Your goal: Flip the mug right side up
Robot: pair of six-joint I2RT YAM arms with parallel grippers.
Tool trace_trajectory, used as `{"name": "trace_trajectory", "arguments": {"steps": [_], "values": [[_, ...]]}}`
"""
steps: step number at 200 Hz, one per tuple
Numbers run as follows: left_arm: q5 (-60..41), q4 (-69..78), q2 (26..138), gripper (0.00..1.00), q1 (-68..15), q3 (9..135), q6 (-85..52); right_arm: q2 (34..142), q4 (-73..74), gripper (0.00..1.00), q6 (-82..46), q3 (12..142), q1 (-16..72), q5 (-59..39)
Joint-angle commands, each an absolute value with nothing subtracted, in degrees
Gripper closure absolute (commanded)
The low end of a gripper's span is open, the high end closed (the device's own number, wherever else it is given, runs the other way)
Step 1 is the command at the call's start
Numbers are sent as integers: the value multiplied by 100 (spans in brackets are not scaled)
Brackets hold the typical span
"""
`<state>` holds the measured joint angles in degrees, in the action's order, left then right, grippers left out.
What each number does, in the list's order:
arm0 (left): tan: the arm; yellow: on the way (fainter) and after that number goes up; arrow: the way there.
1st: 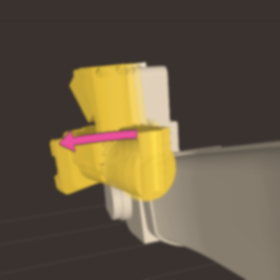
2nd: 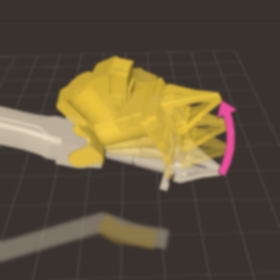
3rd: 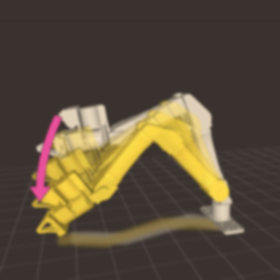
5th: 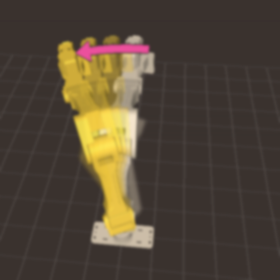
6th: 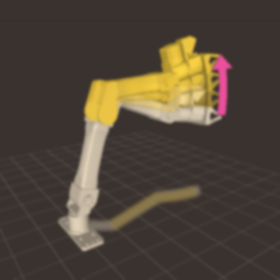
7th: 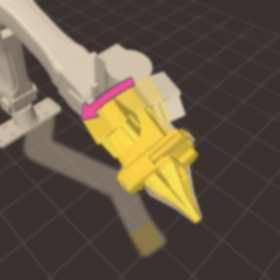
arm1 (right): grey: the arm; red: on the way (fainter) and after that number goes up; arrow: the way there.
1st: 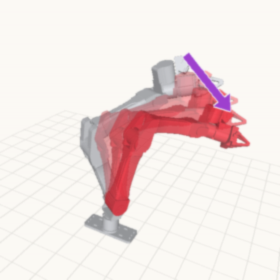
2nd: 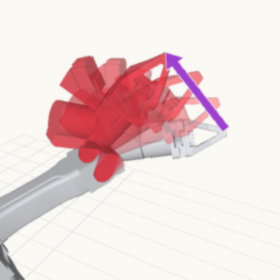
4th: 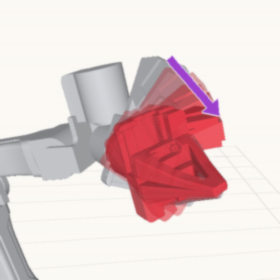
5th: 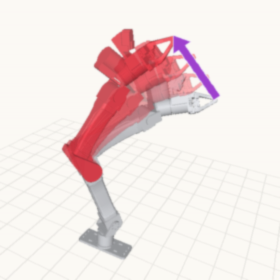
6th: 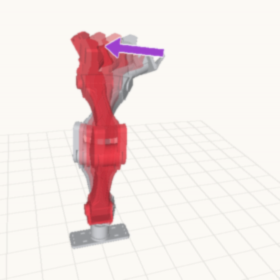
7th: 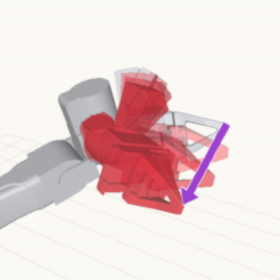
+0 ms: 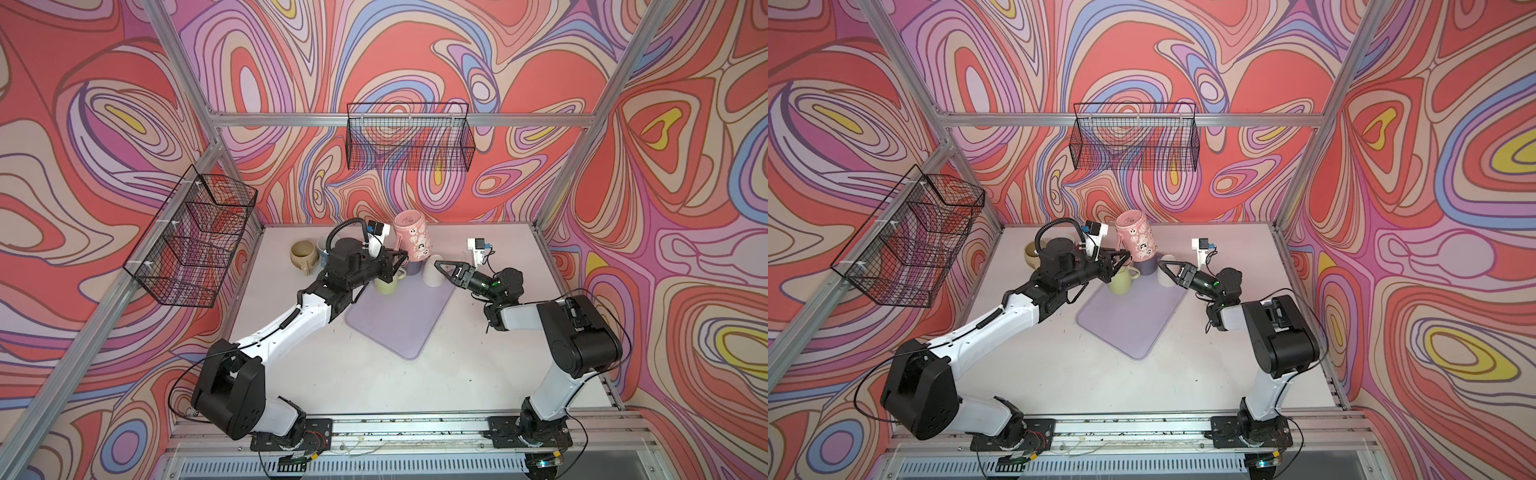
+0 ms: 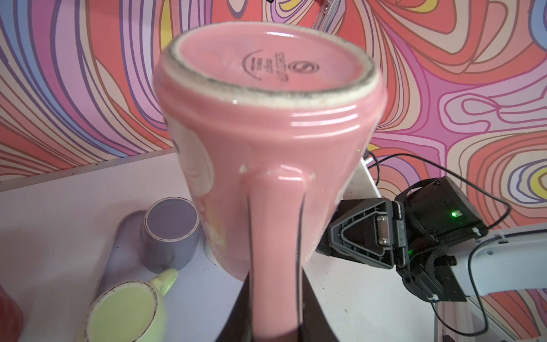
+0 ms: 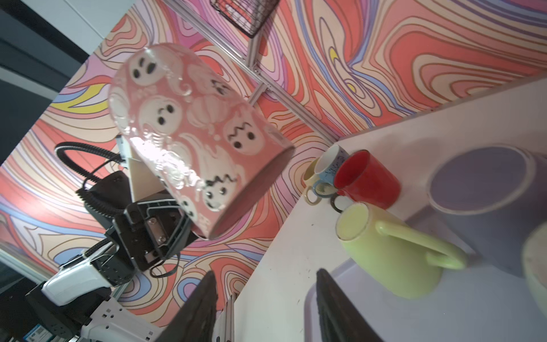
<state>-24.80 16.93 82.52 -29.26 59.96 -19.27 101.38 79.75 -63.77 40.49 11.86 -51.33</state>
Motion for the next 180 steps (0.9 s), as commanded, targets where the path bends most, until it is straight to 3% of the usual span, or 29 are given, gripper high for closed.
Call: {"name": "trace_trajectory", "arguments": {"steps": [1, 125, 180], "values": [[-2666, 2483, 7938, 100, -2918, 6358, -1964, 10020, 8542, 45, -6596, 4279, 1263, -5222], [-2760, 2736, 7827, 100, -2945, 6245, -2194, 10327, 8545, 45, -6606, 4834, 1737, -5022], [-2650, 2867, 7881, 100, -2962, 5982, -2292, 10328, 8548, 50, -6601, 5255, 1865, -4967]]}}
